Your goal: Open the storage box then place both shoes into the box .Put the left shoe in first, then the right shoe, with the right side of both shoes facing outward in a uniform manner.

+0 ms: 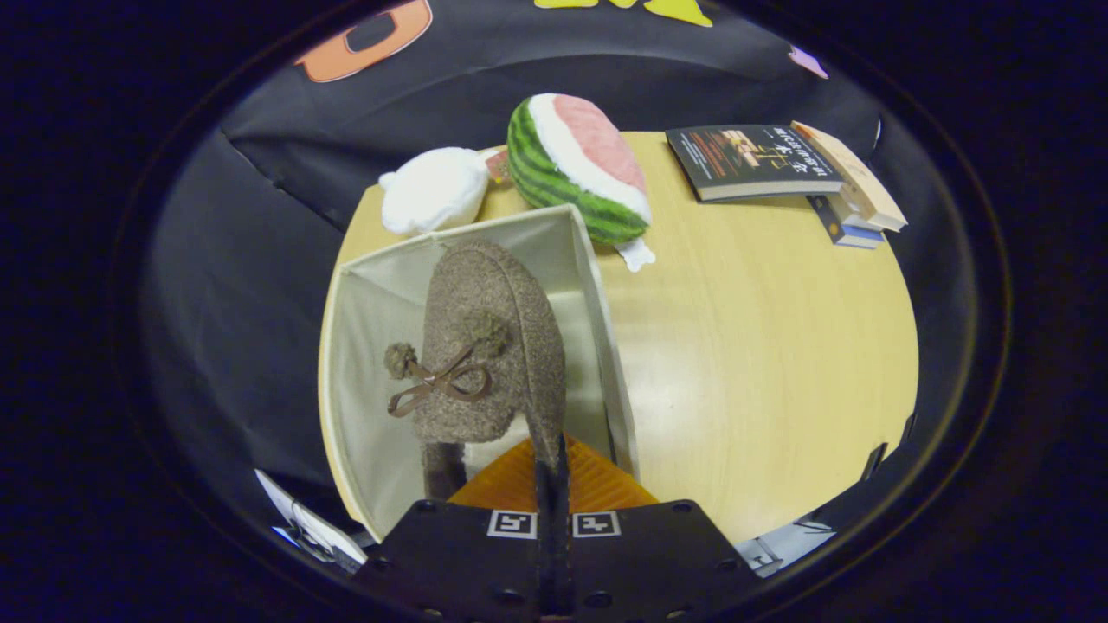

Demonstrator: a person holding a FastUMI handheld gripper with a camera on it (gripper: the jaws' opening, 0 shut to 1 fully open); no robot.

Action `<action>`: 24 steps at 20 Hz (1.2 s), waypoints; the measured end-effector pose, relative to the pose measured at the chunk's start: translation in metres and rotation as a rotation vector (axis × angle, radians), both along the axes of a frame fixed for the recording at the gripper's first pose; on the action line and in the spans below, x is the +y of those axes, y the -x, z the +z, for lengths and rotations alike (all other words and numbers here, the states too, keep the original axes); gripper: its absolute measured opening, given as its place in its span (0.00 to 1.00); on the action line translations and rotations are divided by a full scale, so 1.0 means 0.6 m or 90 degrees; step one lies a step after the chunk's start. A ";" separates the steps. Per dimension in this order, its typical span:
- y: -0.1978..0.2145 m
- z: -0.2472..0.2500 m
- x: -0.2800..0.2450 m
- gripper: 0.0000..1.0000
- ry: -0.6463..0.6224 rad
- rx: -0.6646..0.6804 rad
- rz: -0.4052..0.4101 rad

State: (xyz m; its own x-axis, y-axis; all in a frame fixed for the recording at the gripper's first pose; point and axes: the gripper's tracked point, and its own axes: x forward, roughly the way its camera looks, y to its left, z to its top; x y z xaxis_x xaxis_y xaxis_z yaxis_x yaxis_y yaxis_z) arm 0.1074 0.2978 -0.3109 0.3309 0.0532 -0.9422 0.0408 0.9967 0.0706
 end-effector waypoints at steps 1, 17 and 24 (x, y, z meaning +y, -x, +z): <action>-0.007 -0.010 -0.003 0.00 0.012 -0.006 -0.006; 0.020 0.028 0.036 0.42 -0.015 -0.013 0.024; 0.067 0.154 0.020 0.94 -0.004 -0.106 0.114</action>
